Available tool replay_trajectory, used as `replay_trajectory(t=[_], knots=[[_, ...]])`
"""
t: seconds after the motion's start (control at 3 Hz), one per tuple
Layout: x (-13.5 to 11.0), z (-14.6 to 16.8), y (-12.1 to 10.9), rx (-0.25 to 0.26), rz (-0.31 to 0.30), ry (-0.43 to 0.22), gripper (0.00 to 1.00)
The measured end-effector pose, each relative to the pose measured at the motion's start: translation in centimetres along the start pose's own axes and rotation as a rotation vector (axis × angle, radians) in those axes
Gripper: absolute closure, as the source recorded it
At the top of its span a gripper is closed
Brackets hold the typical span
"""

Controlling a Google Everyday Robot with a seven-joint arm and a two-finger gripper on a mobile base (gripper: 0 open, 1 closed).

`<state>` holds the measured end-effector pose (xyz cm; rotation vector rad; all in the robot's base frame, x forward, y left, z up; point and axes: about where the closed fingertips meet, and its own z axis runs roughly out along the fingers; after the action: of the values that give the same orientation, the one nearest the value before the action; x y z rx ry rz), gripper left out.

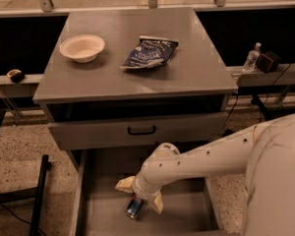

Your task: Pick redbull can from middle drawer and place on counter

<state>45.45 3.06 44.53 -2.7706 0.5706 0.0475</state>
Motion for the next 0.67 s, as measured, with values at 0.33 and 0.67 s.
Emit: replay_trajectory(t=[0.33,0.67], knots=[[-0.1,3.1,0.3,-0.034,0.042,-0.098,0.0],[-0.4,5.4,0.3,-0.069,0.061,-0.166,0.0]])
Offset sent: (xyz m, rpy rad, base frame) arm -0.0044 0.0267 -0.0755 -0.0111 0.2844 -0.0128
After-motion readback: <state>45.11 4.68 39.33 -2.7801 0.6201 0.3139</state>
